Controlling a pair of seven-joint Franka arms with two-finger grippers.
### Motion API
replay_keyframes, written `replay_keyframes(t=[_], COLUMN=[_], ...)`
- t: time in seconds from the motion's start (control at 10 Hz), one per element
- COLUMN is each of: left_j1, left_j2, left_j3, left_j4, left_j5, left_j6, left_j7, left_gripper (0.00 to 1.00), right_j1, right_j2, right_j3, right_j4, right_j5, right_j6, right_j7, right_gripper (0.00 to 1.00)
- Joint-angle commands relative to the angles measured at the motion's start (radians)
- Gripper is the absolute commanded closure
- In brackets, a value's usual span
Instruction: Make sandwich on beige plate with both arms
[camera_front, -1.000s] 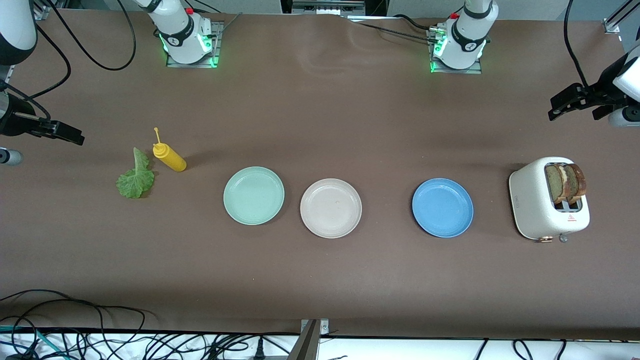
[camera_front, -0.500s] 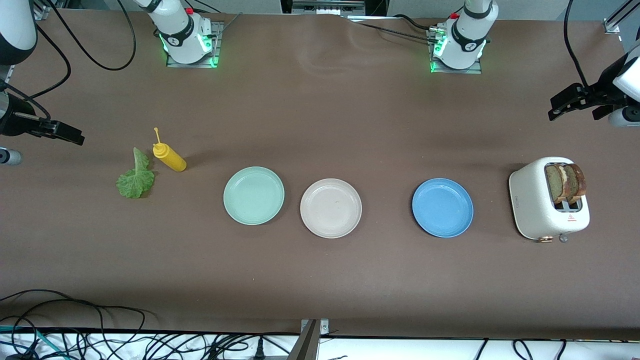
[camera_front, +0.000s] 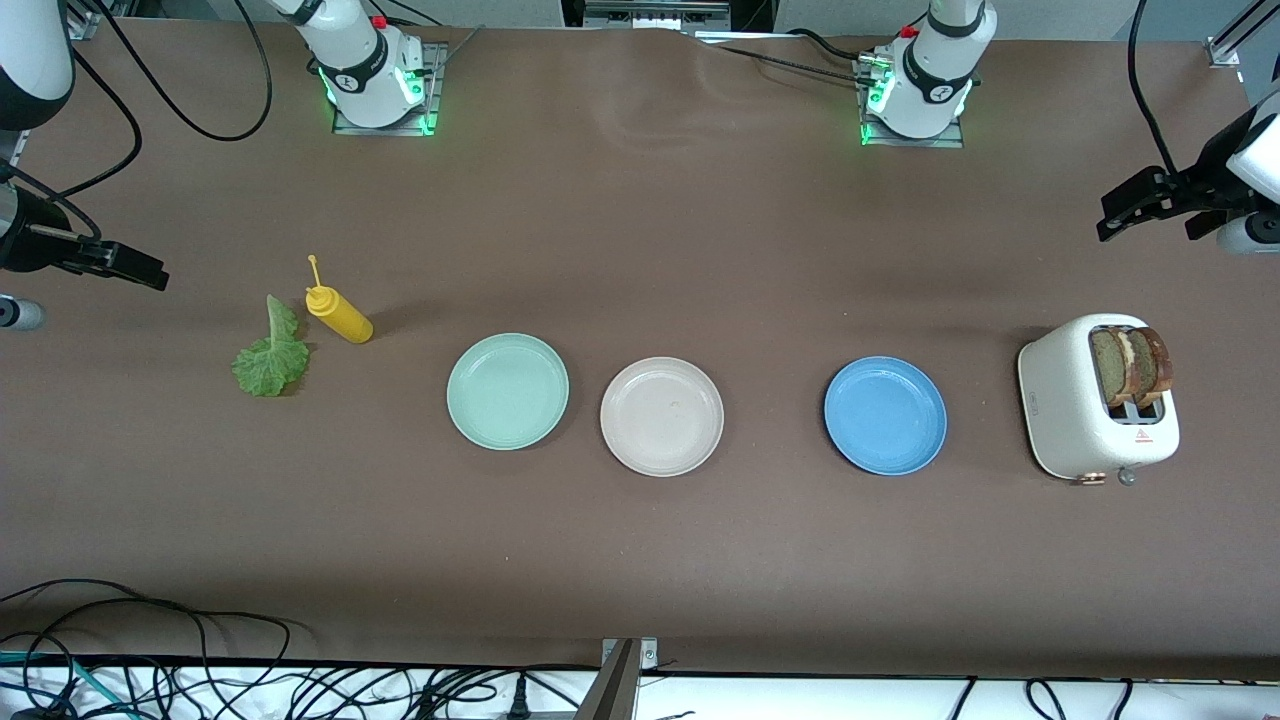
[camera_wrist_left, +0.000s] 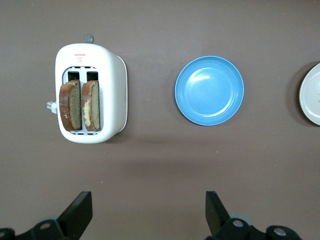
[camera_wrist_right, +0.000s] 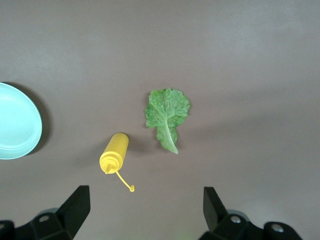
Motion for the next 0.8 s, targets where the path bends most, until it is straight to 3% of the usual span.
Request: replay_keyframes(t=[0.0,0.7], left_j1=[0.007,0.076], left_j2=[-0.007,0.090], left_j3=[-0.004,-0.004], left_j4=[-0.011,0.030], left_j5=[0.025,0.025], left_j6=[0.011,0.012], left_j7=[0.020,0.020], left_gripper=[0.00,0.00], right_j1=[-0.003,-0.006], right_j2=[-0.011,-0.013], right_j3=[0.002,0.000], right_j4=[-0.002,-0.002], right_j5=[0.012,0.045], right_j6=[-0.002,-0.007], right_j7=[0.003,0.015], right_gripper=[0.00,0.00])
